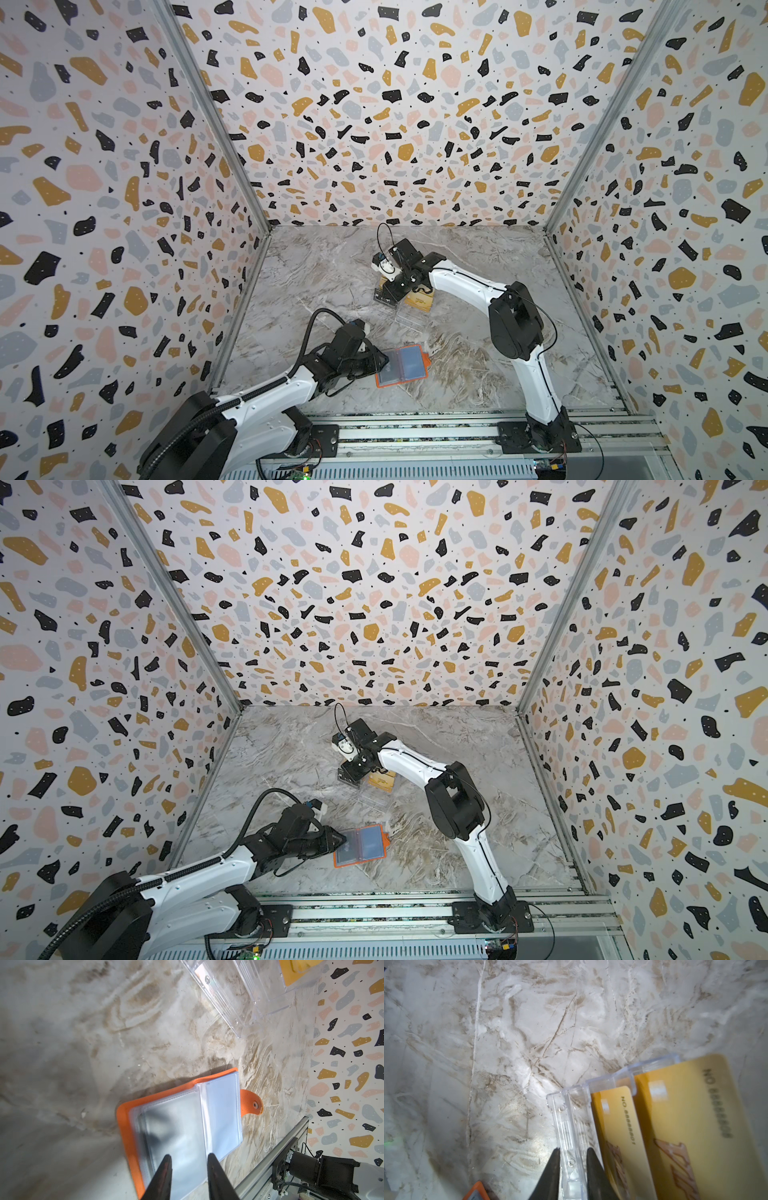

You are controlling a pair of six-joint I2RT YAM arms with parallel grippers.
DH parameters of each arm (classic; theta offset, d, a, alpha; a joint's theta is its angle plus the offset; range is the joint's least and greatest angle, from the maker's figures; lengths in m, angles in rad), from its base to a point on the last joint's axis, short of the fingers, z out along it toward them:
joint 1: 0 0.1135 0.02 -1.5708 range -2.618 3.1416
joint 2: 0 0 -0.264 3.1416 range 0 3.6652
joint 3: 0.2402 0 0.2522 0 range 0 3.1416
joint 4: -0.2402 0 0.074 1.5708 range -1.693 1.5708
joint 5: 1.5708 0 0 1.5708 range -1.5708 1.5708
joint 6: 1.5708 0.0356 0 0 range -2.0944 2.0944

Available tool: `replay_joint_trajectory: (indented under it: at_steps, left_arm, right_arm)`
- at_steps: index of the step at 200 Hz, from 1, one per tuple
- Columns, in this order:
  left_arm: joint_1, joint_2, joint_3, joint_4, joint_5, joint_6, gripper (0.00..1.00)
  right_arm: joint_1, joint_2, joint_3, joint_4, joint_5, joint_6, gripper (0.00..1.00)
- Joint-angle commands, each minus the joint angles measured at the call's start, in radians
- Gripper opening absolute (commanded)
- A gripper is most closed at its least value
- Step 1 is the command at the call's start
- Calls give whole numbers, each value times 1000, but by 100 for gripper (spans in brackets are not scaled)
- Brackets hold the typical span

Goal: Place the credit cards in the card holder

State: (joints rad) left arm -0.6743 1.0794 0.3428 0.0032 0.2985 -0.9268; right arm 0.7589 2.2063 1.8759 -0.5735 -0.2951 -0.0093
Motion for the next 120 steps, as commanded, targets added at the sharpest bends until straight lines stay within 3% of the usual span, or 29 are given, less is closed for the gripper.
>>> replay_joint_trajectory:
  at_steps: [1, 39, 78, 120]
  left_arm:
    - [1, -2, -11, 17, 7, 11, 32]
    - [1, -4, -11, 16, 7, 12, 33]
    - [1, -6, -11, 11, 2, 13, 33]
    - [1, -8, -12, 10, 0, 12, 34]
  right_arm:
    - [5, 14, 47, -38, -16, -15, 21]
    - [5, 34, 74, -64, 26, -25, 20]
    - [9, 44, 95, -79, 21, -35, 10]
    - [13, 17, 103, -74, 31, -59, 6]
